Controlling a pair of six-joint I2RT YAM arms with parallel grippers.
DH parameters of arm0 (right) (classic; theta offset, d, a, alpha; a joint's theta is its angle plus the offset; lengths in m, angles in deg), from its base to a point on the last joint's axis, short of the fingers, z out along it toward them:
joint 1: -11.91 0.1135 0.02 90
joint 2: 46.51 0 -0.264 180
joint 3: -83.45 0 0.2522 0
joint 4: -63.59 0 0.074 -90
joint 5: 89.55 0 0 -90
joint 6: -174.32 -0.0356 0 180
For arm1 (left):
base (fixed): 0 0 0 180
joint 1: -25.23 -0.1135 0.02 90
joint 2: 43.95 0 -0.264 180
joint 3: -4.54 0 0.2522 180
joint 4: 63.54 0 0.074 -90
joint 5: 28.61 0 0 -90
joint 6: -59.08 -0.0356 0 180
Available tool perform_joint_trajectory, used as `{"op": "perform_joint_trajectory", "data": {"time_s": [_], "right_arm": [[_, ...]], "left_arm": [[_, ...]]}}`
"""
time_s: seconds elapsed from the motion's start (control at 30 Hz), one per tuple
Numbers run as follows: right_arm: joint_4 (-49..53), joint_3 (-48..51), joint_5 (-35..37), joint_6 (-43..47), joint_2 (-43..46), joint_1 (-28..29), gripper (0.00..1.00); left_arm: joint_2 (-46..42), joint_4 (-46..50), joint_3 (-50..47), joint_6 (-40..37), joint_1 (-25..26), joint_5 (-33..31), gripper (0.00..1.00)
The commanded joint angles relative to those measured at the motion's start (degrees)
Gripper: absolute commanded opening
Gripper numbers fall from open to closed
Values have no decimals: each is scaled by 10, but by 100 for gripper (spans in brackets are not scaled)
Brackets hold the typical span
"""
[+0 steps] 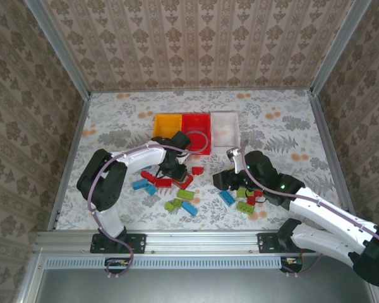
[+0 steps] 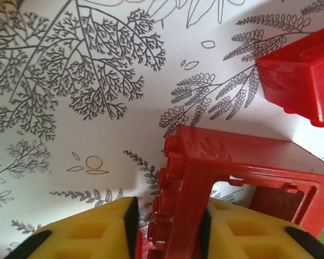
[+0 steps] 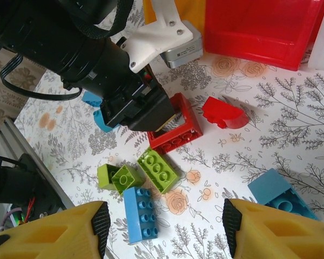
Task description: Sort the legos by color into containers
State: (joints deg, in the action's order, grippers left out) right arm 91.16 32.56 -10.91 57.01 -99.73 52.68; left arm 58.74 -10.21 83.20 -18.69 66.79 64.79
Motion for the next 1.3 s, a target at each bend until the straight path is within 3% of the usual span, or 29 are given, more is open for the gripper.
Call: {"op": "perform_joint_trajectory", "data": {"time_s": [0.0,0.3,0.53,0.87,1.1,1.27], "right_arm": [[-14,-1,9,-7,-5,3,59],[-12,-21,17,-3,-19,3,58],[-13,-76,48,11,-57,3,57],[-61,-192,111,50,-174,0,57],[-59,-238,126,50,-220,-9,57],[-61,-250,128,47,-240,-15,57]], "left_arm": [[8,-5,3,-11,3,-4,26],[-64,62,29,5,-6,-73,13],[-92,157,127,31,-86,-147,11],[88,193,363,54,-148,-204,9],[216,239,510,81,-150,-218,8],[262,237,547,94,-150,-196,9]]}}
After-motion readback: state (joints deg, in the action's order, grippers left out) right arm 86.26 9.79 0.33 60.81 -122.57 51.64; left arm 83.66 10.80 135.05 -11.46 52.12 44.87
